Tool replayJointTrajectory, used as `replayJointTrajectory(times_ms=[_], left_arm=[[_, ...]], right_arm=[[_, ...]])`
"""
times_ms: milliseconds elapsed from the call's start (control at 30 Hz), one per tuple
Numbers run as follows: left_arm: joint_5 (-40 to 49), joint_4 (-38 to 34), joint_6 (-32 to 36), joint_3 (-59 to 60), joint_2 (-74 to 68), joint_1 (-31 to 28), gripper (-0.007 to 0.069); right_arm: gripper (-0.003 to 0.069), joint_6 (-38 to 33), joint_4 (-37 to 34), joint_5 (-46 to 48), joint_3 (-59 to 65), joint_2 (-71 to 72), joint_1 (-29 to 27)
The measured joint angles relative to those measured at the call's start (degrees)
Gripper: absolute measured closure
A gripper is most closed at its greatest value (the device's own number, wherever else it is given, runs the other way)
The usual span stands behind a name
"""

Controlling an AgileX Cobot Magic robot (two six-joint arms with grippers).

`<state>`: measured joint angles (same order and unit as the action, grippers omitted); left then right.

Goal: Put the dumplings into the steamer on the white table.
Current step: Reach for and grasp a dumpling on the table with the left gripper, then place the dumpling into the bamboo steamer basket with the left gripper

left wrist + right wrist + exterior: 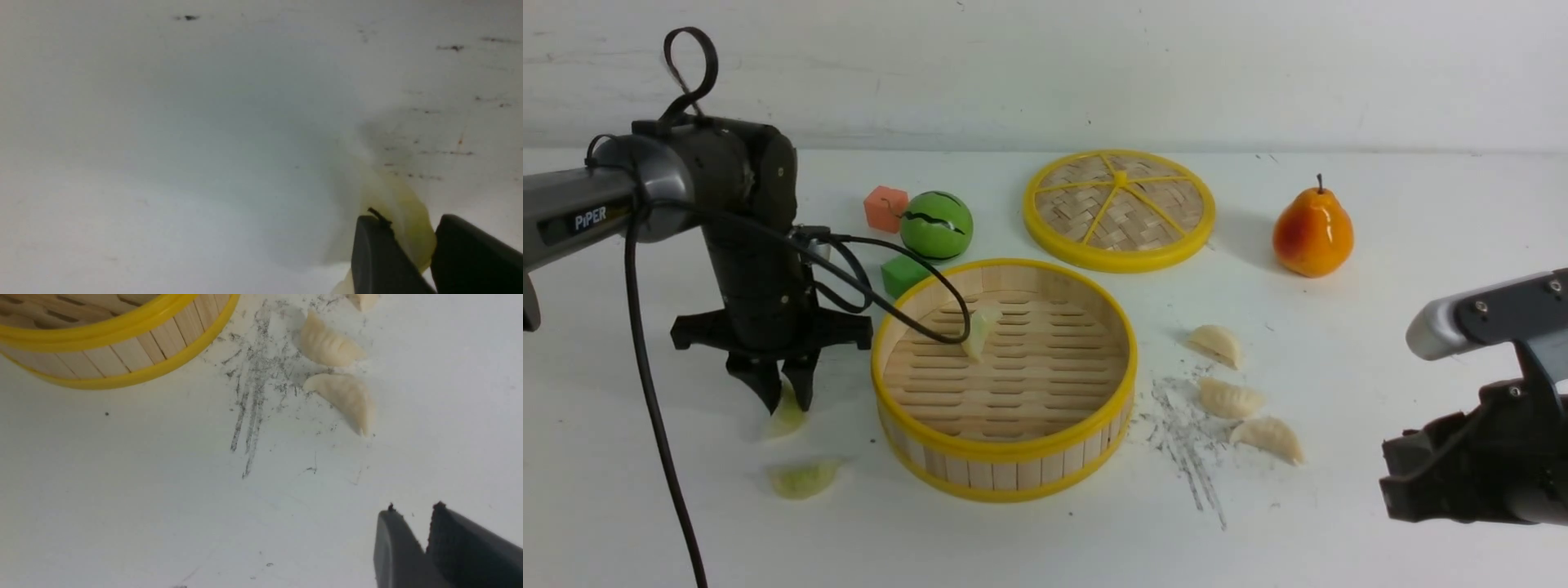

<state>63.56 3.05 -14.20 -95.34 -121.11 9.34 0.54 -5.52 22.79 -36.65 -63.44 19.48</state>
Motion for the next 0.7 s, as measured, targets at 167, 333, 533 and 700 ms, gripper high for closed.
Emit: replayJointTrajectory(times_ms=[167,333,533,700], left_arm=[[-0.4,-2.2,1.4,0.0,6.3,0.0,0.0461],[-1.8,-12.9,2.1,-1.7,12.6,1.4,0.0461],[-10.9,-20.2,3.0,-4.1,10.0,10.6,0.0461],[-16.0,-17.1,0.2,-8.2,1.9,14.2,0.0461]], right_arm=[[0.0522,0.0,0.1,0.0,0.0,0.0,0.0],[0.0522,0.0,0.1,0.0,0.0,0.0,0.0],[0.0522,0.0,0.1,0.0,0.0,0.0,0.0],[0.0522,0.0,0.1,0.2,0.0,0.0,0.0]])
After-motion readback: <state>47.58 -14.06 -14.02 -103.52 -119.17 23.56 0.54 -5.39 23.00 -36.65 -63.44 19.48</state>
